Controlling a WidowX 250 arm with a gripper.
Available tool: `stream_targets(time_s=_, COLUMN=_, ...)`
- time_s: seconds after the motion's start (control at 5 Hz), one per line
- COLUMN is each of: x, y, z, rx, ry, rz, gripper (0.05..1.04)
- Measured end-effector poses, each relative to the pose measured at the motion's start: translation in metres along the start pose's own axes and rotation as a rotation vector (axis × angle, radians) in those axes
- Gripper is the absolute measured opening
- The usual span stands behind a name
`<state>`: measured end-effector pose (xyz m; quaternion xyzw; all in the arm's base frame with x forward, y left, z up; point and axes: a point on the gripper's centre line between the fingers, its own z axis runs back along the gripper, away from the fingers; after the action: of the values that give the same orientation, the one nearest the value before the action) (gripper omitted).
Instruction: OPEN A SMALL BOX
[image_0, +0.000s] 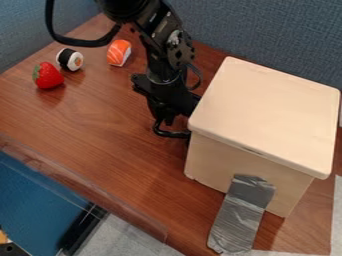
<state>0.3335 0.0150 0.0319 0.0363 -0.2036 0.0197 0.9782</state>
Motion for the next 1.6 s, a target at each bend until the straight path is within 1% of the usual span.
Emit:
stream_targets(time_s=0.2, x=-0.003, y=0.017, z=0.0, rx=0.014, ry=0.028, rz=0.001, gripper=0.153)
stream_targets(time_s=0.4, x=0.0, y=0.035, z=0.001, rx=0.021, ry=0.037, rz=0.001, gripper=0.152)
stream_targets(time_s=0.6, x=0.0, y=0.054, z=0.003, rx=0.038, ry=0.05, rz=0.003, gripper=0.152)
stream_targets(time_s=0.8, x=0.001, y=0.07, z=0.004, rx=0.054, ry=0.044, rz=-0.001, gripper=0.152)
stream_targets(time_s=1.0, x=0.0, y=0.075, z=0.004, rx=0.061, ry=0.048, rz=0.0, gripper=0.152)
stream_targets(time_s=1.2, x=-0.004, y=0.091, z=0.005, rx=0.08, ry=0.055, rz=0.014, gripper=0.152)
stream_targets(time_s=1.6, x=-0.006, y=0.102, z=0.005, rx=0.094, ry=0.057, rz=0.012, gripper=0.151)
